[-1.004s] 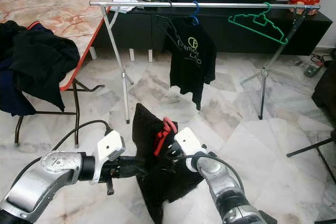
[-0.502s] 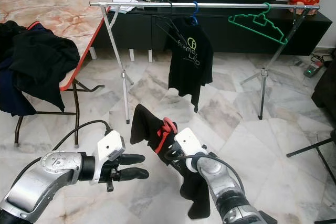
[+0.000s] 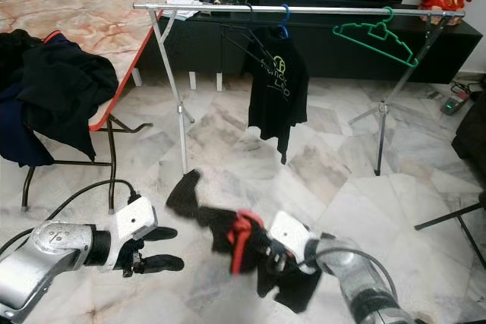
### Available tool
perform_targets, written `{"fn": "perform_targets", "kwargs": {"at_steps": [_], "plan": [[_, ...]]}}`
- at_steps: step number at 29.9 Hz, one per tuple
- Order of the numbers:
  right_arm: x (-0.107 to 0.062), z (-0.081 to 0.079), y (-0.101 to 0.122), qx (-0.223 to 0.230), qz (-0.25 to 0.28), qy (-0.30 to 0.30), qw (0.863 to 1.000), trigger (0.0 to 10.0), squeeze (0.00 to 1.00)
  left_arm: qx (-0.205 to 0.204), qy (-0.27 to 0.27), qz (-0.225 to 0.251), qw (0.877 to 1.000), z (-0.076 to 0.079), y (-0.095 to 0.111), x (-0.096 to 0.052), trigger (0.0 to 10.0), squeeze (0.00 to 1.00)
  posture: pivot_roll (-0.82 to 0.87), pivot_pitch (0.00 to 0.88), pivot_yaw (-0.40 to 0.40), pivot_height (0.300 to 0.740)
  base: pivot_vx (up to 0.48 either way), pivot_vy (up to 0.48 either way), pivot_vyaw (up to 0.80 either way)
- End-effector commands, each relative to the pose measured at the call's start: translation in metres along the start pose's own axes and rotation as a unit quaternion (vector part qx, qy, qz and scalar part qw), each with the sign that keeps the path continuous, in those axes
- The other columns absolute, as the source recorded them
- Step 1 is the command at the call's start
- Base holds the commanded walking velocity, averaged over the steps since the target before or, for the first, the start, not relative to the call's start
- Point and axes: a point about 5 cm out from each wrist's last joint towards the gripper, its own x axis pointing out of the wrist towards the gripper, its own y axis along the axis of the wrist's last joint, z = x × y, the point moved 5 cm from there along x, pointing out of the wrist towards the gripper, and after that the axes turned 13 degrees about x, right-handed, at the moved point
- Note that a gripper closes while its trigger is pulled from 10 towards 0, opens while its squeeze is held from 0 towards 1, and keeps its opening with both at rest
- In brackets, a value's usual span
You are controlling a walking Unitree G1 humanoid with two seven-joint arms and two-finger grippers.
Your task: Hang hanger
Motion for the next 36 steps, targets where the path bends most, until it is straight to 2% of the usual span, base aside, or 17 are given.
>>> {"fn": "perform_targets", "kwargs": {"at_steps": [1,3,4,5,8,12,16,24,32,36], "plan": [[0.003,0.001,0.013,-0.006,0.025,-0.005,1.0,0.0,0.0,0.015,0.045,-0.024,0.999,-0.015,-0.007,0.0,10.0,0.0,0.08,0.074,-0.026,0.74,0.0,0.0,0.0],[0.005,-0.004,0.012,-0.008,0.028,0.009,1.0,0.0,0.0,0.003,0.064,-0.018,0.998,-0.021,-0.005,0.0,10.0,0.0,0.08,0.074,-0.026,0.74,0.0,0.0,0.0],[0.005,-0.007,0.012,-0.008,0.029,0.016,0.999,0.0,0.0,0.001,0.057,-0.013,0.998,-0.019,-0.004,0.0,10.0,0.0,0.09,0.079,-0.026,0.74,0.0,0.0,0.0],[0.005,-0.009,0.012,-0.008,0.03,0.025,0.999,0.0,0.0,0.003,0.03,-0.011,0.999,-0.011,-0.002,-0.001,10.0,0.0,0.09,0.081,-0.026,0.74,0.0,0.0,0.0],[0.003,-0.019,0.013,-0.019,0.037,0.073,0.996,0.0,0.0,0.023,-0.009,-0.043,0.999,-0.001,-0.017,-0.003,10.0,0.0,0.09,0.086,-0.024,0.74,0.0,0.0,0.0],[-0.001,-0.025,0.013,-0.029,0.034,0.112,0.993,0.0,0.0,0.042,-0.024,-0.066,0.997,-0.001,-0.025,-0.004,10.0,0.0,0.09,0.092,-0.026,0.74,0.0,0.0,0.0],[-0.006,-0.032,0.004,-0.046,0.008,0.152,0.987,0.0,0.0,0.073,-0.029,-0.084,0.993,-0.007,-0.03,-0.003,10.0,0.0,0.09,0.098,-0.03,0.74,0.0,0.0,0.0],[-0.008,-0.034,0.001,-0.048,0.003,0.162,0.986,0.0,0.0,0.077,-0.034,-0.051,0.995,-0.011,-0.012,-0.001,10.0,0.0,0.09,0.103,-0.034,0.74,0.0,0.0,0.0],[-0.003,-0.037,0.012,-0.055,0.025,0.168,0.984,0.0,0.0,0.066,-0.099,-0.048,0.992,0.011,-0.016,0.001,10.0,0.0,0.09,0.106,-0.035,0.74,0.0,0.0,0.0],[0.0,-0.044,0.022,-0.065,0.039,0.189,0.979,0.0,0.0,0.063,-0.095,-0.044,0.992,0.011,-0.015,0.006,10.0,0.0,0.08,0.106,-0.035,0.74,0.0,0.0,0.0]]}}
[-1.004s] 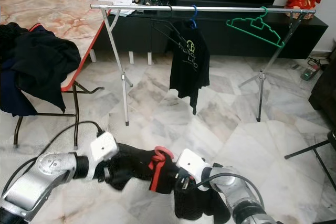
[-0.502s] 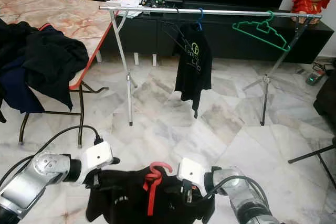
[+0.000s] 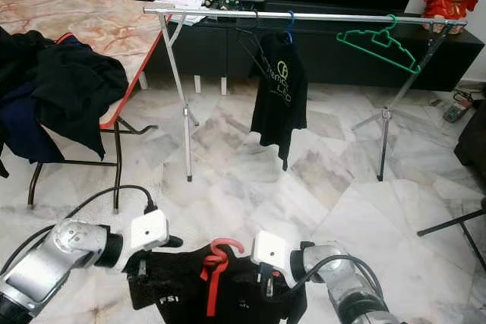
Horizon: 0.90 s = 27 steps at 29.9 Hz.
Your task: Hang hanger
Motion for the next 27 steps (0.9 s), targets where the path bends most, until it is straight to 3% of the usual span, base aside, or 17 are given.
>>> {"fn": "perform_targets", "kwargs": {"at_steps": [1,13,18,19,20,21,22,27], "plan": [[0.001,0.001,0.017,-0.026,0.026,0.009,0.999,0.0,0.0,0.004,-0.001,0.008,1.0,-0.001,0.005,0.003,10.0,0.0,0.09,0.105,-0.036,0.74,0.0,0.0,0.0],[0.007,0.005,0.042,-0.033,0.065,0.013,0.997,0.0,0.0,-0.01,-0.001,0.02,1.0,0.001,0.007,0.011,10.0,0.0,0.09,0.104,-0.035,0.74,0.0,0.0,0.0],[0.012,-0.002,0.046,-0.037,0.07,0.038,0.996,0.0,0.0,-0.012,0.002,0.022,1.0,0.001,0.007,0.011,10.0,0.0,0.08,0.108,-0.034,0.74,0.0,0.0,0.0],[0.013,-0.004,0.047,-0.038,0.07,0.043,0.996,0.0,0.0,-0.013,0.002,0.022,1.0,0.001,0.008,0.012,7.5,0.0,0.09,0.11,-0.036,0.74,0.0,0.0,0.0],[0.013,-0.004,0.047,-0.038,0.07,0.045,0.996,0.0,0.0,-0.013,0.005,0.023,1.0,0.0,0.008,0.012,7.5,0.0,0.09,0.11,-0.036,0.74,0.0,0.0,0.0],[0.013,-0.004,0.047,-0.038,0.07,0.046,0.996,0.0,0.0,-0.015,0.008,0.025,1.0,-0.001,0.008,0.012,2.0,0.0,0.09,0.11,-0.036,0.74,0.0,0.0,0.0],[0.013,-0.004,0.047,-0.038,0.07,0.046,0.996,0.0,0.0,-0.016,0.009,0.025,1.0,-0.001,0.008,0.012,0.0,0.0,0.08,0.11,-0.037,0.74,0.0,0.0,0.0],[0.012,-0.004,0.046,-0.037,0.069,0.046,0.996,0.0,0.0,-0.016,0.01,0.027,0.999,-0.001,0.008,0.013,0.0,0.0,0.08,0.111,-0.038,0.74,0.0,0.0,0.0]]}}
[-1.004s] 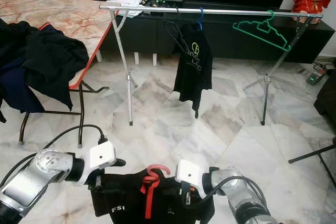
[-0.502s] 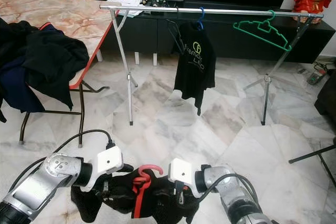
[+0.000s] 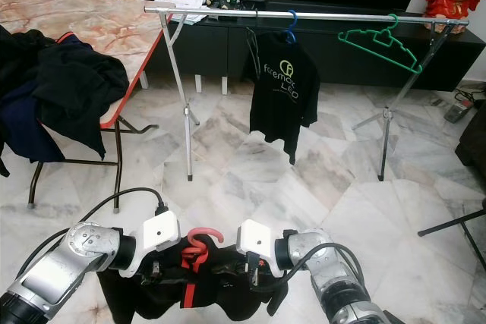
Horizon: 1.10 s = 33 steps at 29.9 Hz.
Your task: Hang hanger
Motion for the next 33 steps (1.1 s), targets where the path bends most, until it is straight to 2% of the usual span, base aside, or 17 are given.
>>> {"fn": "perform_targets", "kwargs": {"at_steps": [1,9,27,28,29,30,32,33], "plan": [[0.0,0.001,0.01,-0.015,0.017,0.005,1.0,0.0,0.0,-0.004,0.002,0.005,1.0,-0.001,0.001,0.001,0.0,0.0,0.08,0.11,-0.037,0.74,0.0,0.0,0.0],[0.0,0.0,0.008,-0.009,0.014,0.009,1.0,0.0,0.0,-0.011,0.027,0.014,0.999,-0.009,0.004,-0.002,0.0,0.0,0.08,0.109,-0.035,0.74,0.0,0.0,0.0],[-0.001,0.001,0.006,0.008,0.015,0.003,1.0,0.0,0.0,-0.019,0.02,0.033,0.999,-0.009,0.01,-0.005,0.0,0.0,0.08,0.102,-0.029,0.74,0.0,0.0,0.0],[-0.001,0.001,0.005,0.01,0.012,0.001,1.0,9.0,0.0,-0.021,0.017,0.037,0.999,-0.008,0.011,-0.004,0.0,0.0,0.08,0.1,-0.029,0.74,0.0,0.0,0.0],[-0.001,0.001,0.004,0.01,0.011,0.0,1.0,9.0,0.0,-0.022,0.017,0.038,0.999,-0.007,0.011,-0.004,0.0,0.0,0.08,0.095,-0.029,0.74,0.0,0.0,0.0],[-0.001,0.001,0.002,0.02,0.007,0.004,1.0,10.0,0.0,-0.023,0.016,0.039,0.999,-0.007,0.011,-0.004,0.0,0.0,0.08,0.095,-0.029,0.74,0.0,0.0,0.0],[-0.001,0.001,0.002,0.022,0.006,0.005,1.0,10.0,0.0,-0.024,0.017,0.039,0.999,-0.007,0.011,-0.004,0.0,0.0,0.08,0.091,-0.029,0.74,0.0,0.0,0.0],[-0.001,0.0,0.001,0.024,0.005,0.007,1.0,10.0,0.95,-0.028,0.02,0.035,0.999,-0.008,0.009,-0.004,0.0,0.0,0.08,0.089,-0.027,0.74,0.0,0.0,0.0]]}}
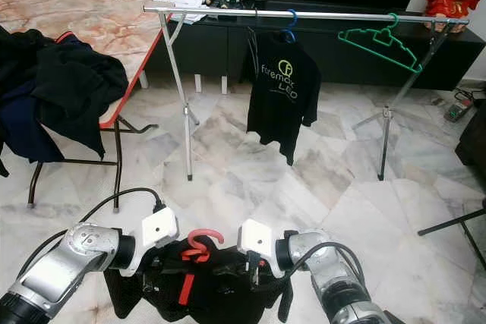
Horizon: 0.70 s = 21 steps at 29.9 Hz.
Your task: Hang hanger
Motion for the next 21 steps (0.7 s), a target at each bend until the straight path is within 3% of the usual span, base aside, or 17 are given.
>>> {"fn": "perform_targets", "kwargs": {"at_steps": [1,17,20,21], "plan": [[-0.001,0.0,0.004,0.006,0.008,0.007,1.0,10.0,1.0,0.0,0.015,0.018,1.0,-0.006,0.007,-0.004,0.0,0.0,0.08,0.087,-0.027,0.74,0.0,0.0,0.0],[-0.011,-0.005,-0.001,0.001,-0.031,0.052,0.998,10.0,1.0,-0.003,0.022,-0.014,1.0,-0.006,-0.008,-0.005,0.0,0.0,0.07,0.071,-0.027,0.74,0.0,0.0,0.0],[-0.013,-0.009,-0.011,-0.008,-0.067,0.063,0.996,10.0,1.0,-0.006,0.028,-0.012,1.0,-0.007,-0.008,-0.003,0.0,0.0,0.07,0.068,-0.027,0.74,0.0,0.0,0.0],[-0.013,-0.004,-0.011,-0.021,-0.074,0.043,0.996,10.0,1.0,-0.007,0.025,-0.01,1.0,-0.005,-0.007,-0.003,0.0,0.0,0.07,0.07,-0.027,0.74,0.0,0.0,0.0]]}}
